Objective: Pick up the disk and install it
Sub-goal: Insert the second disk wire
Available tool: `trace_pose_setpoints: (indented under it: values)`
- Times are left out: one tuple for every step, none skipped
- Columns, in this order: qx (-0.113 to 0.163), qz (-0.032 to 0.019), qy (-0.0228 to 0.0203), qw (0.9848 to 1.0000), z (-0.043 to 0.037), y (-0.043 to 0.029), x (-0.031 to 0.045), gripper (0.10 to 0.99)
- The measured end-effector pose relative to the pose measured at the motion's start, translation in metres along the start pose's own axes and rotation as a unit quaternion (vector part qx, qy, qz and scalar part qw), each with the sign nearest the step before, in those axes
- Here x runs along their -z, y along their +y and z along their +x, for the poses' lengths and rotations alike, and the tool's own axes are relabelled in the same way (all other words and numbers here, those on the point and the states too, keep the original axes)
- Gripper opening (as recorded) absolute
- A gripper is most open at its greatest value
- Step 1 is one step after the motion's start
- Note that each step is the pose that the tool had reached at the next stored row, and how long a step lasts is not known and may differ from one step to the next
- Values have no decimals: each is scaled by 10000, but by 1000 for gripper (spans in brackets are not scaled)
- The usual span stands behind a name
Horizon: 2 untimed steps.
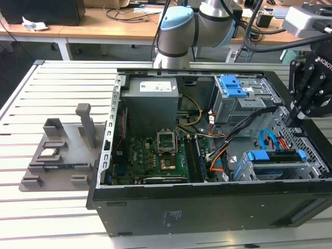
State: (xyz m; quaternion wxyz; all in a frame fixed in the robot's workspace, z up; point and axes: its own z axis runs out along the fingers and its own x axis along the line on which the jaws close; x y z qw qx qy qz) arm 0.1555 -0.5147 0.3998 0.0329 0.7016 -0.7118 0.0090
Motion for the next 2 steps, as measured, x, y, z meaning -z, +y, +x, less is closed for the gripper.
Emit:
trace_pose_setpoints:
  values:
    - [0,0,0,10000,0,0,0,106]
    - [0,0,0,10000,0,0,1,106]
